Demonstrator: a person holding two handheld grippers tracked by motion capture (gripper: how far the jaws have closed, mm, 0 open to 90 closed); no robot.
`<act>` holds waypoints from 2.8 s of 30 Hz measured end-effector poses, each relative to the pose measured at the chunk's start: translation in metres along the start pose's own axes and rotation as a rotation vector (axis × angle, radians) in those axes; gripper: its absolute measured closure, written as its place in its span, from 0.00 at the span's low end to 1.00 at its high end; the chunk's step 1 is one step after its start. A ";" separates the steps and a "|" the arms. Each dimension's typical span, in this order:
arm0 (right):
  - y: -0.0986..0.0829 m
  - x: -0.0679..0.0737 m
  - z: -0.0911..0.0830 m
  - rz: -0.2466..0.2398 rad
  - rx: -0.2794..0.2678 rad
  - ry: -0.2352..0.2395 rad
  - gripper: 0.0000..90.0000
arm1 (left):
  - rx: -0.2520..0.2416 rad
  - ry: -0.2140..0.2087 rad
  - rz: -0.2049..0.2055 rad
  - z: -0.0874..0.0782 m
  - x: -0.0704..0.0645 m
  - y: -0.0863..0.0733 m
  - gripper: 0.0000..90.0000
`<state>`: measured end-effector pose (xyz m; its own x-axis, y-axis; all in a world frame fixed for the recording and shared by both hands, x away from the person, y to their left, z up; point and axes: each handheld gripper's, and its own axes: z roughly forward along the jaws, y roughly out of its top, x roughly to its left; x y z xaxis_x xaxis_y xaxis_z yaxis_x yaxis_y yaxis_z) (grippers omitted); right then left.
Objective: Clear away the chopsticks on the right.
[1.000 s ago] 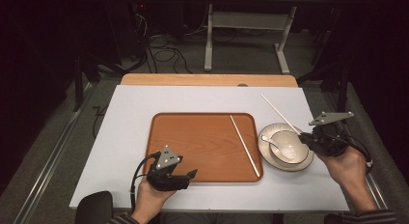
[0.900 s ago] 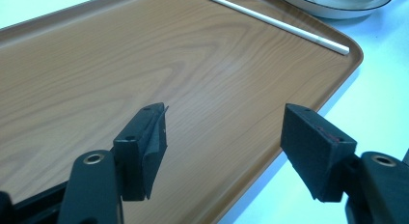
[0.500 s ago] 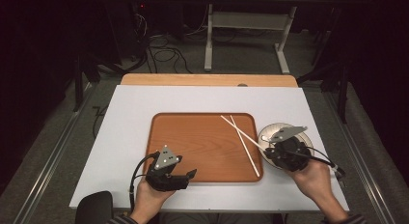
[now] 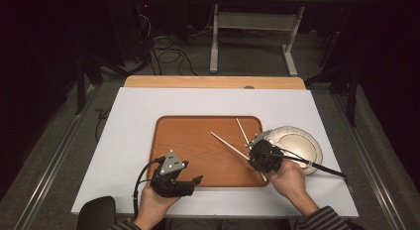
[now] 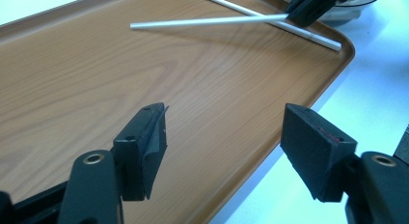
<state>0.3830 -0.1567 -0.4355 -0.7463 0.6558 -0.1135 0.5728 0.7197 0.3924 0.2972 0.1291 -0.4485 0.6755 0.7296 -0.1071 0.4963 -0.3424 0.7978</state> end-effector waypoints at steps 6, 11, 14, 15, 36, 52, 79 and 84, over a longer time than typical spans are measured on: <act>-0.001 0.003 0.013 0.002 0.033 0.010 0.95 | 0.002 0.000 0.002 0.000 -0.001 0.000 0.37; -0.001 0.004 0.017 0.007 0.042 0.018 0.94 | 0.004 -0.002 0.001 0.001 -0.001 0.000 0.37; 0.000 0.002 0.018 0.006 0.039 0.020 0.93 | 0.005 -0.002 0.002 0.002 -0.001 0.000 0.37; 0.000 0.002 0.018 0.015 0.040 0.019 0.92 | 0.005 -0.002 0.002 0.001 -0.001 0.000 0.37; 0.001 0.006 0.018 0.024 0.035 0.051 0.94 | 0.007 -0.002 0.001 0.002 -0.001 0.000 0.37; 0.001 0.002 0.020 0.033 0.024 -0.021 0.91 | 0.003 0.001 0.000 0.001 0.000 0.000 0.37; -0.004 -0.001 0.020 0.072 -0.009 -0.105 0.86 | 0.006 0.001 0.000 0.002 -0.001 0.000 0.37; -0.005 -0.001 0.017 0.066 -0.024 -0.107 0.85 | 0.006 0.000 -0.001 0.002 -0.001 0.000 0.37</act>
<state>0.3865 -0.1567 -0.4528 -0.6659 0.7233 -0.1828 0.6104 0.6692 0.4238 0.2978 0.1275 -0.4500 0.6749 0.7300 -0.1080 0.5003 -0.3452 0.7941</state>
